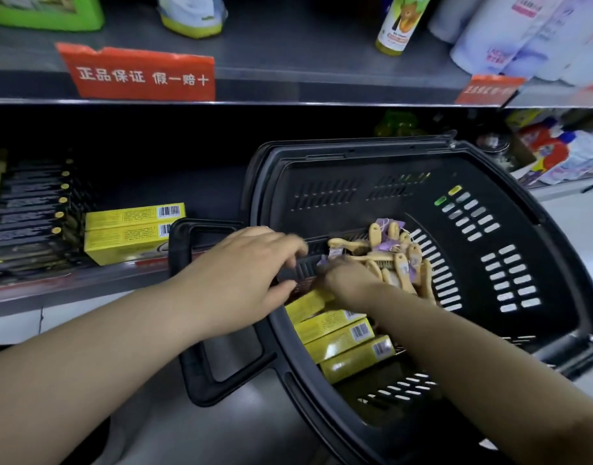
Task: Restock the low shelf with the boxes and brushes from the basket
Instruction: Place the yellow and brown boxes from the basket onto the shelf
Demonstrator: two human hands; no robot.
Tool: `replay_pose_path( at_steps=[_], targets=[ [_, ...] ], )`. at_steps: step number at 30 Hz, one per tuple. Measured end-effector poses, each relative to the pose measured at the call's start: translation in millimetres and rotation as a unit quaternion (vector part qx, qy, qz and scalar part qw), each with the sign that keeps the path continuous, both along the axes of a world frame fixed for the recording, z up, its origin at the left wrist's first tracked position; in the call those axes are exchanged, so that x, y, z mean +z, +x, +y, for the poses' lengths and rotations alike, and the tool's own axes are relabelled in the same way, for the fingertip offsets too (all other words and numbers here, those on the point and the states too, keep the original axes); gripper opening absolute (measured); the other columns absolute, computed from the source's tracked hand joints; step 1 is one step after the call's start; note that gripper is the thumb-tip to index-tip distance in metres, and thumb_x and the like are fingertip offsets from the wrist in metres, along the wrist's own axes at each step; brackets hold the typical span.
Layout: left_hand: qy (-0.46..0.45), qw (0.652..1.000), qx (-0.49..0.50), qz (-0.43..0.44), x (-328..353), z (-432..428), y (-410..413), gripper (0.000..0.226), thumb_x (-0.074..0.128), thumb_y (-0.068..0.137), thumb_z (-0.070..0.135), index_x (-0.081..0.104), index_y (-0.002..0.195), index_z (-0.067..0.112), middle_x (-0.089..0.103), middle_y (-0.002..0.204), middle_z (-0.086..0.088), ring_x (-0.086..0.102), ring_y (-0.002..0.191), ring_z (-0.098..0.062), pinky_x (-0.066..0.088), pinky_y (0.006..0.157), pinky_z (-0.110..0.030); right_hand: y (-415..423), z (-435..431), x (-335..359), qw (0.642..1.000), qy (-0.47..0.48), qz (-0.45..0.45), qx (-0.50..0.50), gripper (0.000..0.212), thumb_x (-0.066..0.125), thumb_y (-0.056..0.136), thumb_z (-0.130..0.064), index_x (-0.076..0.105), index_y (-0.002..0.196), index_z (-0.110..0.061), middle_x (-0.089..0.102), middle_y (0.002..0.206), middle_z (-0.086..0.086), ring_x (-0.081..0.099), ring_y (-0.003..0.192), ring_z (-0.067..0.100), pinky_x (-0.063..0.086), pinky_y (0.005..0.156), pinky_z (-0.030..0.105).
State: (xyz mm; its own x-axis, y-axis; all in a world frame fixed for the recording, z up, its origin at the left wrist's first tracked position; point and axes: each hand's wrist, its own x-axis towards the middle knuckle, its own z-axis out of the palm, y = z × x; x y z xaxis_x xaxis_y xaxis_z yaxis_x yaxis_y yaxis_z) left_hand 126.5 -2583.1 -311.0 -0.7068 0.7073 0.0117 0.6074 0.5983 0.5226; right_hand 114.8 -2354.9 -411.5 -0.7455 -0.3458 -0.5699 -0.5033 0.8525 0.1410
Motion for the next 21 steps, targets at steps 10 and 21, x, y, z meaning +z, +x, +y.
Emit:
replay_pose_path(
  at_steps=[10,21],
  targets=[
    [0.269,0.889,0.205,-0.308,15,27,-11,0.06,0.055,0.09,0.035,0.03,0.143,0.019,0.044,0.139,0.009,0.045,0.119,-0.001,0.035,0.095,-0.019,20,13,121,0.854,-0.388,0.346,0.011,0.044,0.074,0.065,-0.003,0.055,0.104,-0.014,0.061,0.11,0.013,0.057,0.104,0.028,0.022,0.109,0.057],
    [0.314,0.757,0.256,-0.513,24,28,-12,0.018,0.063,0.087,0.02,0.062,0.104,0.016,0.075,0.088,-0.001,0.071,0.081,-0.015,0.055,0.074,-0.032,8,10,82,0.852,-0.37,0.21,-0.304,0.055,0.063,0.085,-0.006,0.039,0.134,-0.013,0.05,0.132,0.005,0.052,0.115,0.012,0.047,0.095,0.032]
  ],
)
